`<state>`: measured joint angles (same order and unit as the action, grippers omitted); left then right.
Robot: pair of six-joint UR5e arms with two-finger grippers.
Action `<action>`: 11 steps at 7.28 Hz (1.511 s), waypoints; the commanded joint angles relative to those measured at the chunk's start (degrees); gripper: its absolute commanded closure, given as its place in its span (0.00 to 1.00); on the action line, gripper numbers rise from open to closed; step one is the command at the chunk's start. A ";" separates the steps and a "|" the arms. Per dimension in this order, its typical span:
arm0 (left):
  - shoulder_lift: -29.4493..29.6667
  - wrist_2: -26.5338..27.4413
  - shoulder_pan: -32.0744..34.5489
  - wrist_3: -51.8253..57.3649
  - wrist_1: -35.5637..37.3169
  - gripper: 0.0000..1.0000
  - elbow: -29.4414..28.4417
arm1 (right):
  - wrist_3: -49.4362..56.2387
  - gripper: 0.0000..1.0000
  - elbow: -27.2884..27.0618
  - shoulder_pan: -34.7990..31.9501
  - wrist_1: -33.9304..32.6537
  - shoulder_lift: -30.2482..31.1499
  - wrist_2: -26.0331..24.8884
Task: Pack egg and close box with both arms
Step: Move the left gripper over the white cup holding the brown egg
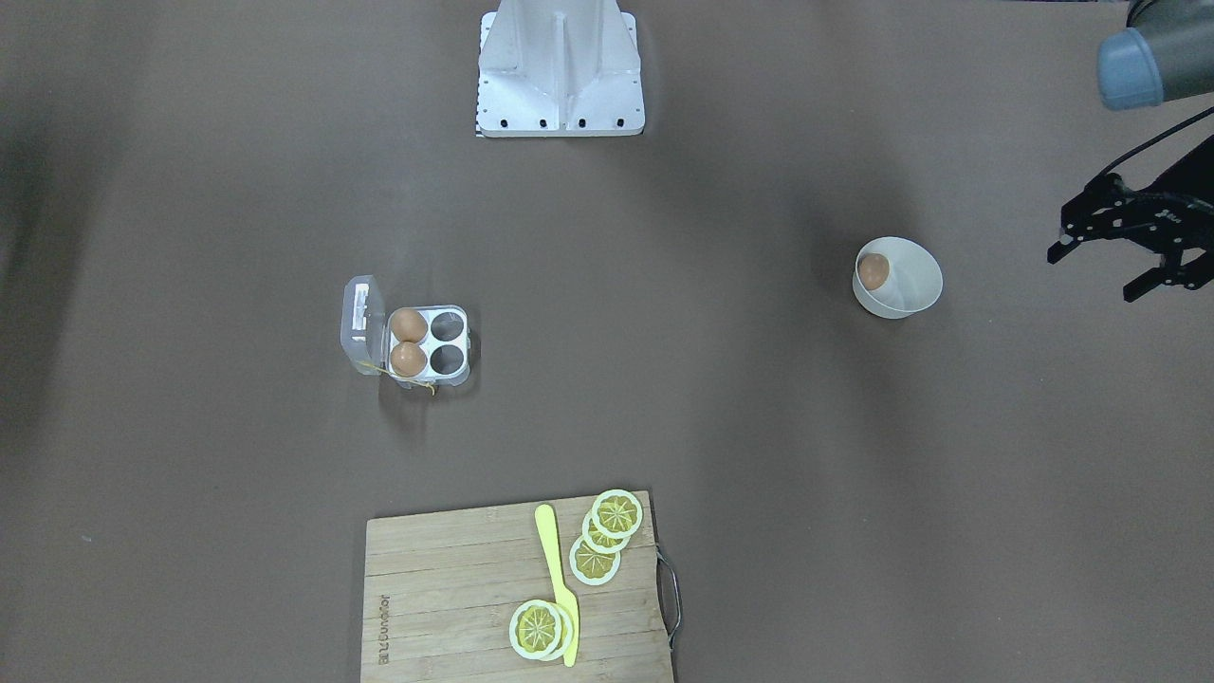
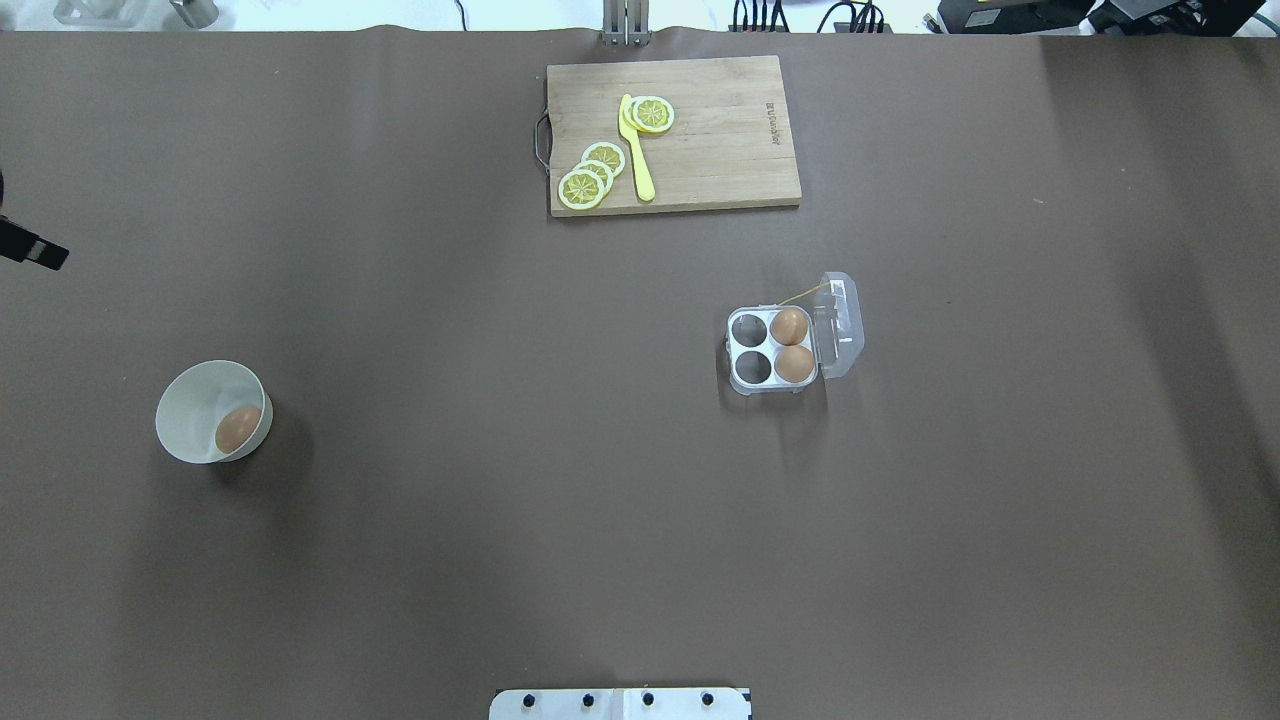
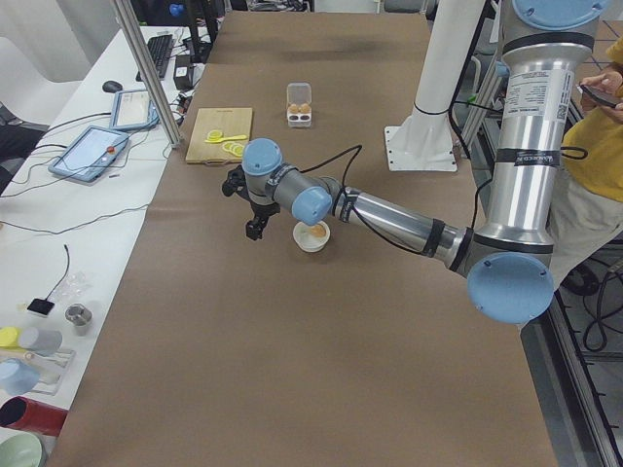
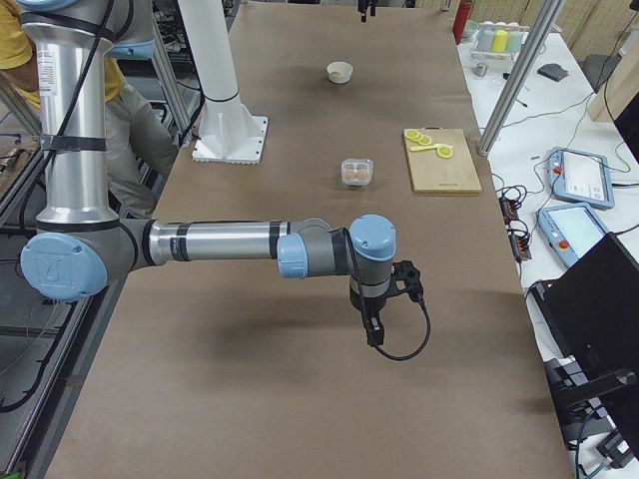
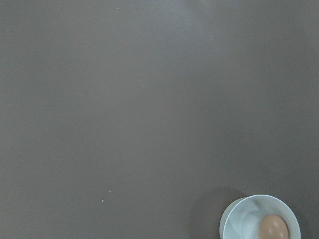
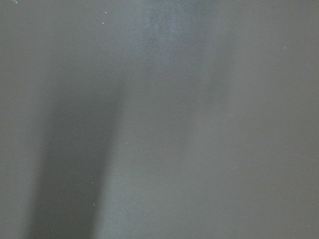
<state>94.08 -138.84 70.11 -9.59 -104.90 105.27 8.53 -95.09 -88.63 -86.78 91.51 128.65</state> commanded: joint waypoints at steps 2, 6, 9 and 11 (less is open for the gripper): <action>0.49 5.23 -10.49 -5.59 -5.73 0.09 0.46 | 0.00 0.00 0.26 0.03 0.03 -0.19 0.11; 0.32 10.08 -17.01 -7.46 -6.02 0.18 0.11 | 0.00 0.00 0.78 0.03 0.12 -0.36 0.28; 0.31 10.43 -18.69 -7.28 -6.19 0.18 -2.52 | 0.00 0.00 0.87 0.03 0.29 -0.36 0.28; -0.12 10.43 -19.57 -7.19 -6.19 0.18 -3.14 | 0.00 0.00 0.87 0.03 0.38 -0.36 0.20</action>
<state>94.25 -128.42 51.19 -16.83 -111.04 102.54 8.52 -94.22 -88.59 -86.47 91.14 128.92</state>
